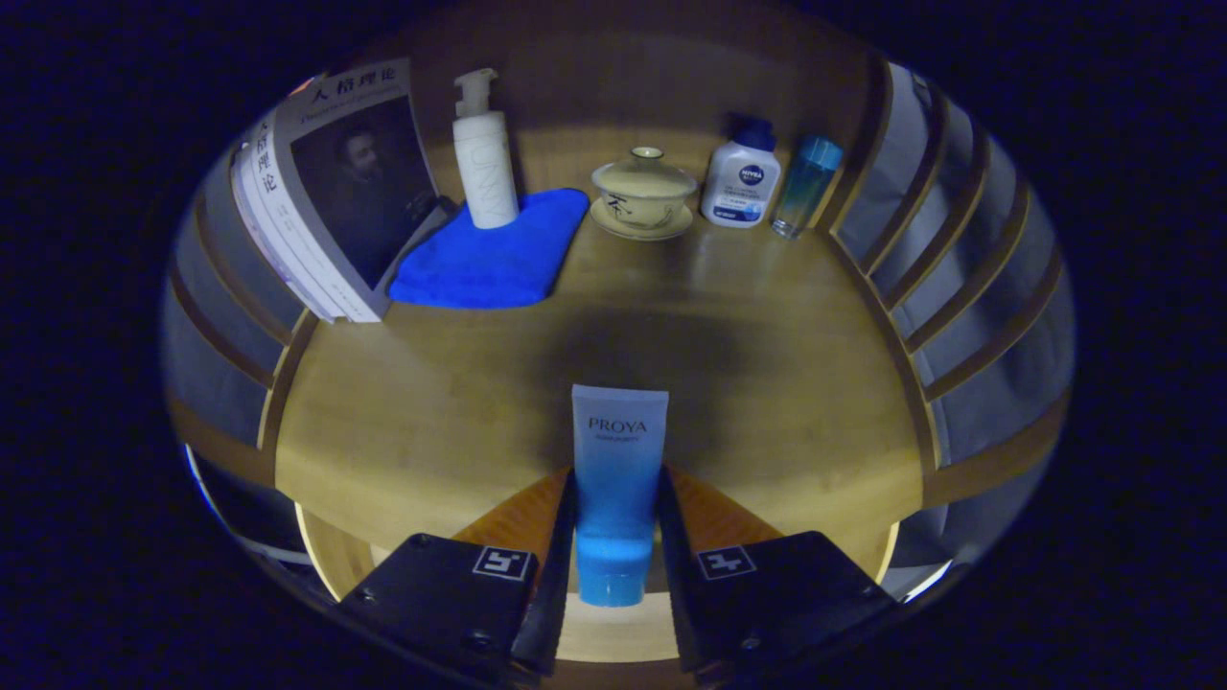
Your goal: Pull open the drawer, take out the items inside it, and place them on the countertop above the cabinet.
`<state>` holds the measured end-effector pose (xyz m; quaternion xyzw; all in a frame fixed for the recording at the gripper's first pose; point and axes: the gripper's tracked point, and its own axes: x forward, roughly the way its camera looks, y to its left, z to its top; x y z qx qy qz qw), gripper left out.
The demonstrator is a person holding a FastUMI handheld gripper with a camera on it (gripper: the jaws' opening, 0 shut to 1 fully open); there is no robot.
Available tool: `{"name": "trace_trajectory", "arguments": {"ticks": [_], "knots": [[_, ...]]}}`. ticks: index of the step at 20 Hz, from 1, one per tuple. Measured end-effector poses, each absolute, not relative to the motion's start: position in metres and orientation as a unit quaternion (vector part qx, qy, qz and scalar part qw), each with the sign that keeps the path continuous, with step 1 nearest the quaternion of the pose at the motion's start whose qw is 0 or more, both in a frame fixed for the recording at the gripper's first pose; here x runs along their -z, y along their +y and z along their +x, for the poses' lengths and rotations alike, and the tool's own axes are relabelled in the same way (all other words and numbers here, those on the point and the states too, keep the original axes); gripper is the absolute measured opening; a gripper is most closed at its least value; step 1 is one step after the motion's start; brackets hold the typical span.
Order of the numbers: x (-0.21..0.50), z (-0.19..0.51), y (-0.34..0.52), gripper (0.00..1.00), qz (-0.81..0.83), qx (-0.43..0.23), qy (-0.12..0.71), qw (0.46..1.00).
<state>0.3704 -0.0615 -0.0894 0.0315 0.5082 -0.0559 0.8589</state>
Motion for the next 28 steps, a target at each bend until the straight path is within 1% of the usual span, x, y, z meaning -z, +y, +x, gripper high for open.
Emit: {"name": "trace_trajectory", "arguments": {"ticks": [4, 5, 9, 12, 13, 15, 19, 21, 24, 26, 27, 28], "knots": [[0.090, 0.370, -0.065, 0.50, 0.044, 0.064, 0.502, 0.862], [0.089, 0.372, -0.065, 0.52, 0.043, 0.064, 0.496, 0.865], [0.059, 0.377, -0.065, 0.62, 0.056, 0.074, 0.424, 0.901], [0.037, 0.364, -0.052, 0.71, 0.069, 0.059, 0.385, 0.919], [0.032, 0.358, -0.050, 0.76, 0.061, 0.055, 0.373, 0.924], [0.022, 0.342, -0.047, 0.77, 0.043, 0.049, 0.349, 0.935], [0.028, 0.305, -0.039, 0.77, 0.065, 0.045, 0.322, 0.944], [0.035, 0.286, -0.037, 0.80, 0.073, 0.042, 0.310, 0.947], [0.045, 0.260, -0.037, 0.80, 0.084, 0.046, 0.284, 0.954], [0.049, 0.240, -0.036, 0.80, 0.081, 0.043, 0.267, 0.959], [0.049, 0.230, -0.037, 0.83, 0.069, 0.042, 0.255, 0.963], [0.048, 0.221, -0.038, 0.83, 0.056, 0.044, 0.242, 0.968]]}}
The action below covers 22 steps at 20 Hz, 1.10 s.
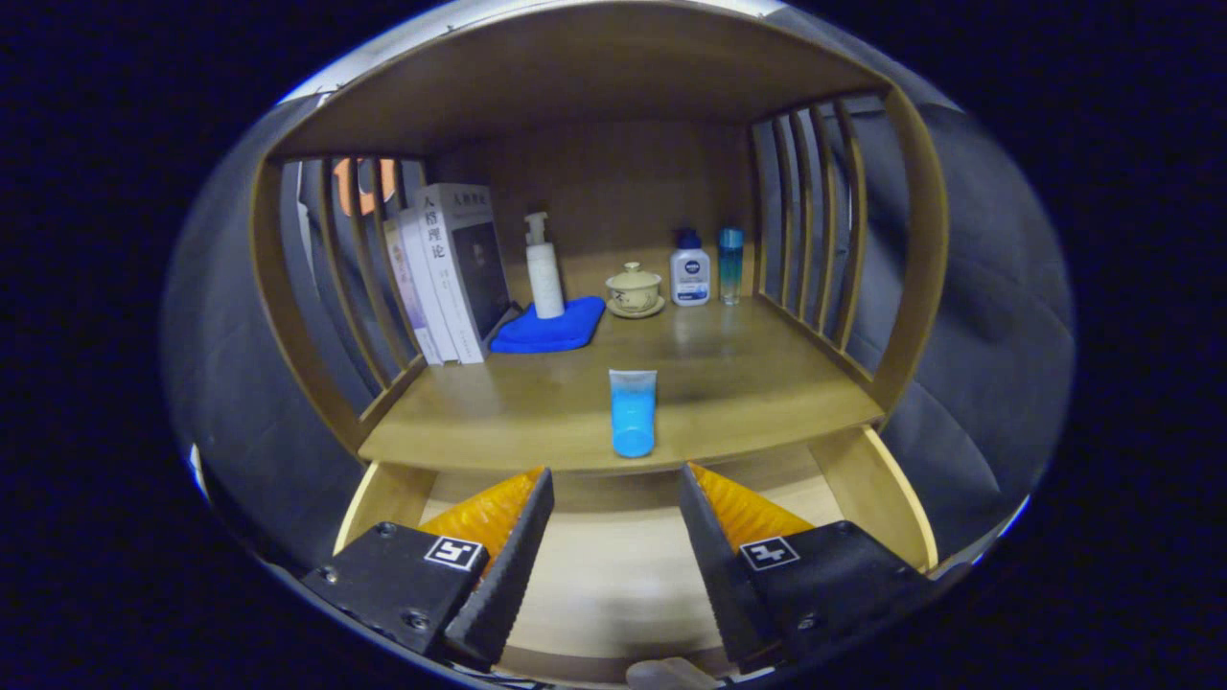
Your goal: Pull open the drawer, take out the items inside it, and place them on the countertop above the cabinet.
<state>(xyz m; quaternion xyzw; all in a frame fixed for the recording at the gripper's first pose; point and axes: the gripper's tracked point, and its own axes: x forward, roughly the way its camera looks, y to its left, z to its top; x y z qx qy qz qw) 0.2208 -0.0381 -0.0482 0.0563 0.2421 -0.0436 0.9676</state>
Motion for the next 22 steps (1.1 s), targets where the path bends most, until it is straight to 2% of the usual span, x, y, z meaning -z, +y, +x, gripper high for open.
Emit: {"name": "trace_trajectory", "arguments": {"ticks": [4, 6, 7, 11, 16, 22], "knots": [[0.032, 0.178, -0.034, 0.83, 0.062, 0.037, 0.189, 0.979], [0.019, 0.156, -0.036, 0.96, 0.062, 0.041, 0.153, 0.985], [0.010, 0.143, -0.038, 0.98, 0.058, 0.045, 0.132, 0.989], [-0.009, 0.096, -0.020, 0.98, 0.035, 0.013, 0.060, 0.997], [-0.016, 0.042, -0.013, 0.99, 0.021, 0.019, -0.006, 1.000], [0.017, 0.012, -0.011, 0.99, 0.025, 0.028, -0.015, 0.999]]}}
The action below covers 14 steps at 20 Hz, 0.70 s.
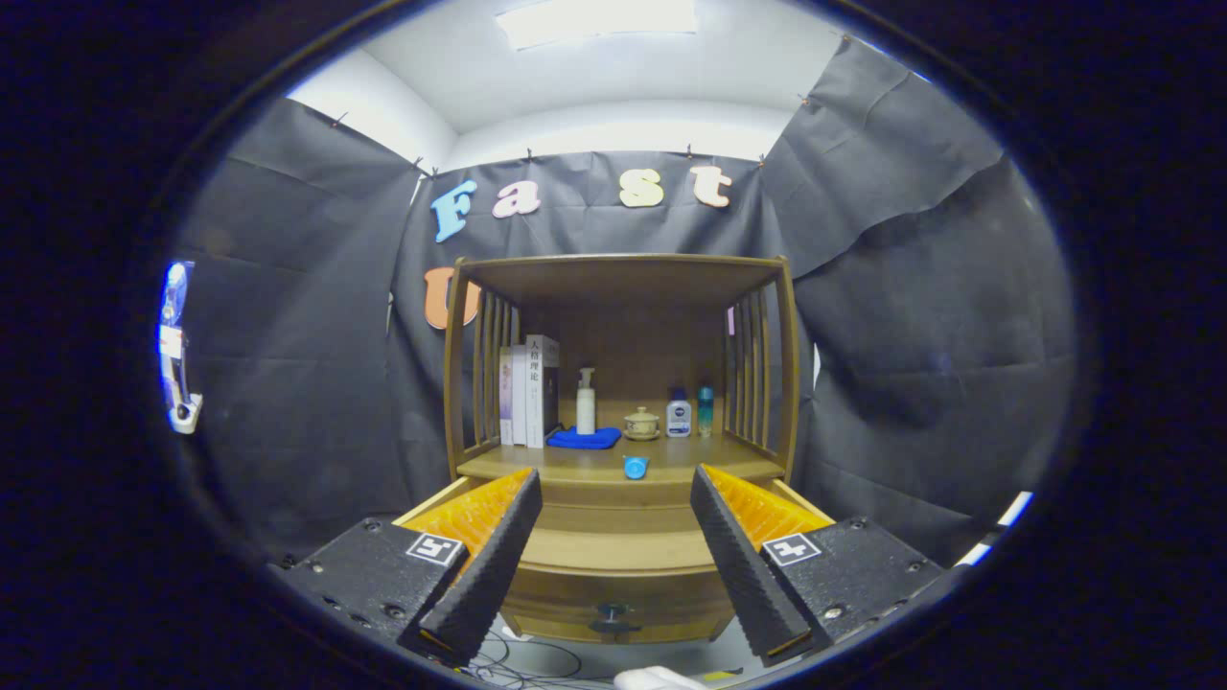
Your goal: Pull open the drawer, take out the items inside it, and place them on the countertop above the cabinet.
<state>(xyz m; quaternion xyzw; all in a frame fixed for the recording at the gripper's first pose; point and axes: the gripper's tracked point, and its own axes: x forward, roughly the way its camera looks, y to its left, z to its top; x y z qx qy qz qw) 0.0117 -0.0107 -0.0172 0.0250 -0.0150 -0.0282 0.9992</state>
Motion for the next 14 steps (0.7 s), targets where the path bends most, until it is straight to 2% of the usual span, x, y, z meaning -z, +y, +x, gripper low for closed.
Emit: {"name": "trace_trajectory", "arguments": {"ticks": [8, 14], "knots": [[0.122, 0.008, -0.022, 0.99, 0.041, 0.050, 0.048, 0.997], [0.166, 0.032, -0.024, 0.99, 0.033, 0.054, 0.089, 0.994]]}}
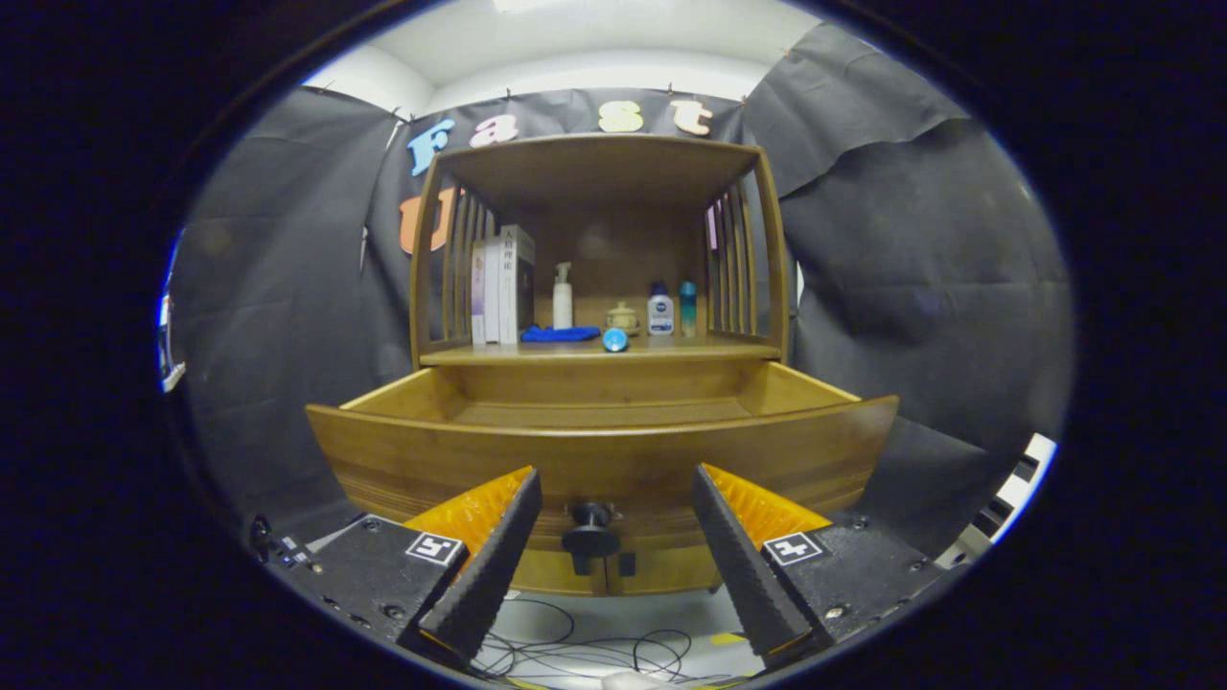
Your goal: Pull open the drawer, take out the items inside it, and place them on the countertop above the cabinet.
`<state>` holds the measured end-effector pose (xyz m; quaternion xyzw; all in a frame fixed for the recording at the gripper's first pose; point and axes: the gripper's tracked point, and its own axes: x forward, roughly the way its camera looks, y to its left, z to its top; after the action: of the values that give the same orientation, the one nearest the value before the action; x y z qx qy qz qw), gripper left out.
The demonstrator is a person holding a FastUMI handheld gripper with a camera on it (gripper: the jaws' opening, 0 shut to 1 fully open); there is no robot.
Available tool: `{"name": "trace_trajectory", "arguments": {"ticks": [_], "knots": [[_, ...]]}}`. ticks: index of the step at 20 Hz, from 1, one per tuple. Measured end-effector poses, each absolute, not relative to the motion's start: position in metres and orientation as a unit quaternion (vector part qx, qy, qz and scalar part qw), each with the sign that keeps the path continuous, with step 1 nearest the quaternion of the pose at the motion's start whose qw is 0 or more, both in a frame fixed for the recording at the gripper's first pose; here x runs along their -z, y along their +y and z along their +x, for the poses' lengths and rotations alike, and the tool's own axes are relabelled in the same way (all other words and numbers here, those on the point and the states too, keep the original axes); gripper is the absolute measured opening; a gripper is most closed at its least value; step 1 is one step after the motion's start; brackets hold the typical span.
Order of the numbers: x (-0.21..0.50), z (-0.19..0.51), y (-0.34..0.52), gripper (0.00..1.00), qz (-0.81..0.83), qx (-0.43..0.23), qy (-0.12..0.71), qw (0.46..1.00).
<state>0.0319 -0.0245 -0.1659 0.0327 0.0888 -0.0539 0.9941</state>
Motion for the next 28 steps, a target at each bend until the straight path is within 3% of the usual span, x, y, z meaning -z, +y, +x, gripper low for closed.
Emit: {"name": "trace_trajectory", "arguments": {"ticks": [6, 20, 28], "knots": [[0.196, 0.067, -0.030, 0.99, 0.030, 0.073, 0.125, 0.989], [0.195, 0.104, -0.022, 0.99, 0.059, 0.034, 0.118, 0.991], [0.189, 0.179, -0.025, 0.98, 0.065, 0.046, 0.108, 0.991]]}}
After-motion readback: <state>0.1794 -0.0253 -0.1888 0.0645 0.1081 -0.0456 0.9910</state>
